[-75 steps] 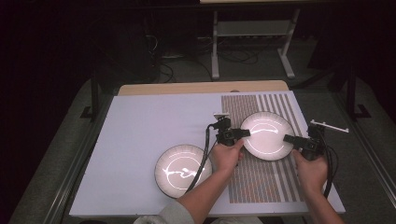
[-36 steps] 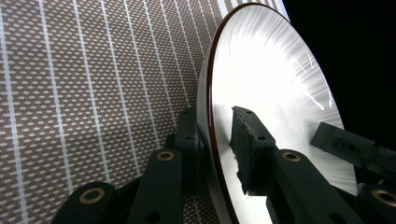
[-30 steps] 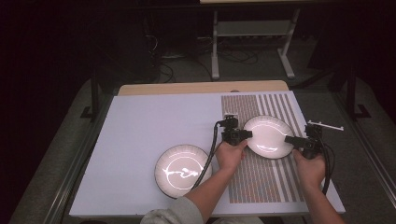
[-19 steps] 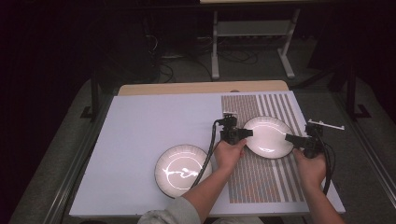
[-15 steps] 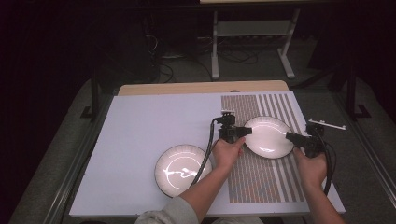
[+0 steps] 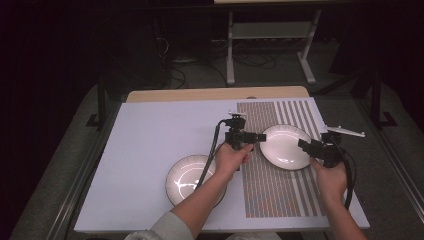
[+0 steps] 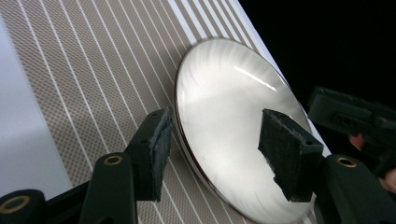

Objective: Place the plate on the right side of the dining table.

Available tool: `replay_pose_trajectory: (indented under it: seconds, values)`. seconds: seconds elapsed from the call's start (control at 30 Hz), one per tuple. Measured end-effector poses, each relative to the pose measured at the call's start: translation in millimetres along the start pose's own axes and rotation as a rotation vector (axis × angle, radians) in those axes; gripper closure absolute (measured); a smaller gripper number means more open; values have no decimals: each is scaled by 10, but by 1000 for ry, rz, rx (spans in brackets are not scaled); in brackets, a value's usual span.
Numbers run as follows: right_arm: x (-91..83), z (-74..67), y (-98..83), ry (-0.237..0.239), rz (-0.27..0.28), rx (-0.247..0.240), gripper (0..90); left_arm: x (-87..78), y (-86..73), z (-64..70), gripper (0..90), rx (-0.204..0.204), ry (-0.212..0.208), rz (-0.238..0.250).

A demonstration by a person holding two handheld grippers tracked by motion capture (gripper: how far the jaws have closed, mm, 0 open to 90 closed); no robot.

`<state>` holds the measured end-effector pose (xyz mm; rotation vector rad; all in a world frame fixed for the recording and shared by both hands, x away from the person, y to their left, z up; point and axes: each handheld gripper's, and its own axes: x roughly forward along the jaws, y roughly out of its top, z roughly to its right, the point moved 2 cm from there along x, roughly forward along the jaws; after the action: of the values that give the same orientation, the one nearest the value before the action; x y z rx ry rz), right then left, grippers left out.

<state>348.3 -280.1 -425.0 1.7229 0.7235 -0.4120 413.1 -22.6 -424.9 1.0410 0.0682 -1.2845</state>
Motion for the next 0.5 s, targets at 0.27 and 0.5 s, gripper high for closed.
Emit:
replay_pose_trajectory:
  seconds: [0.27, 0.5]
  values:
    - [-34, -140, -77, 84, 35, -167, 309, -221, 8, -21, 408, 124, -40, -10]
    - [-36, -277, -143, 224, 14, -222, 177, -435, 32, -70, 385, 191, -80, -8]
